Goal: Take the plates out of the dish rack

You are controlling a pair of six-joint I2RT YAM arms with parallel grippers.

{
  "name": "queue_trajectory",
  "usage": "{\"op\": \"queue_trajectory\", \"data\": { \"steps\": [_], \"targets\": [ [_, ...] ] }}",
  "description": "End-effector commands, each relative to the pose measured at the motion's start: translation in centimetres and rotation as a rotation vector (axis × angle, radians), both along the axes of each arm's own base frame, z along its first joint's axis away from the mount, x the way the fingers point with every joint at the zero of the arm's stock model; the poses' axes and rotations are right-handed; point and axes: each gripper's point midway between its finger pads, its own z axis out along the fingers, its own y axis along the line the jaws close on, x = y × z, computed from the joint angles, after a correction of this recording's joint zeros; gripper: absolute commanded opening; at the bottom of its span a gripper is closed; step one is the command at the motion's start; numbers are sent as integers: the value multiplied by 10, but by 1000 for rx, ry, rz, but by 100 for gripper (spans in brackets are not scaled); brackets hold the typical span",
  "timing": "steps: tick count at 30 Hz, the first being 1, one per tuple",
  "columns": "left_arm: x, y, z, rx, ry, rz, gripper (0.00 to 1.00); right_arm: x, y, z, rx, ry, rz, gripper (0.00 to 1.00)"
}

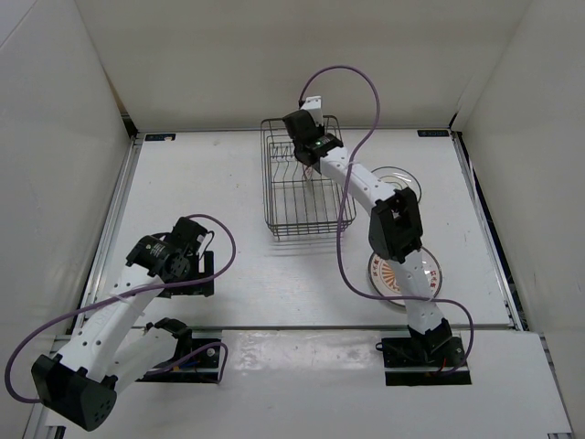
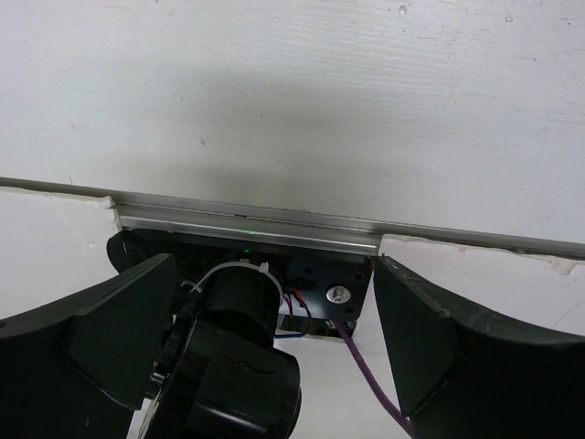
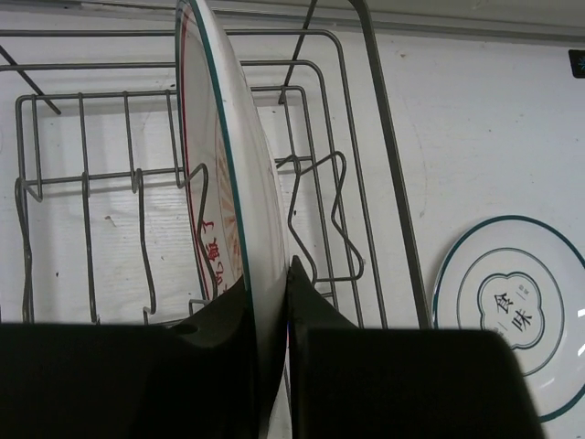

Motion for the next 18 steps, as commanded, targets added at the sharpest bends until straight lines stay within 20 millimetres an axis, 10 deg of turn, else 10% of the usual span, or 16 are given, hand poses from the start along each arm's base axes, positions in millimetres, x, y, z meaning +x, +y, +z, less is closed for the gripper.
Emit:
{"op": "queue_trajectory", "data": {
  "steps": [1, 12, 18],
  "targets": [
    [-17, 12, 9, 43, 51, 19, 100, 8, 7, 58, 22, -165, -36, 0],
    [-19, 6, 7, 8, 53, 8, 100, -1, 2, 164, 10, -402, -95, 0],
    [-22, 3, 6, -20, 46, 9, 100, -28, -56, 248, -3, -518, -219, 0]
  ]
}}
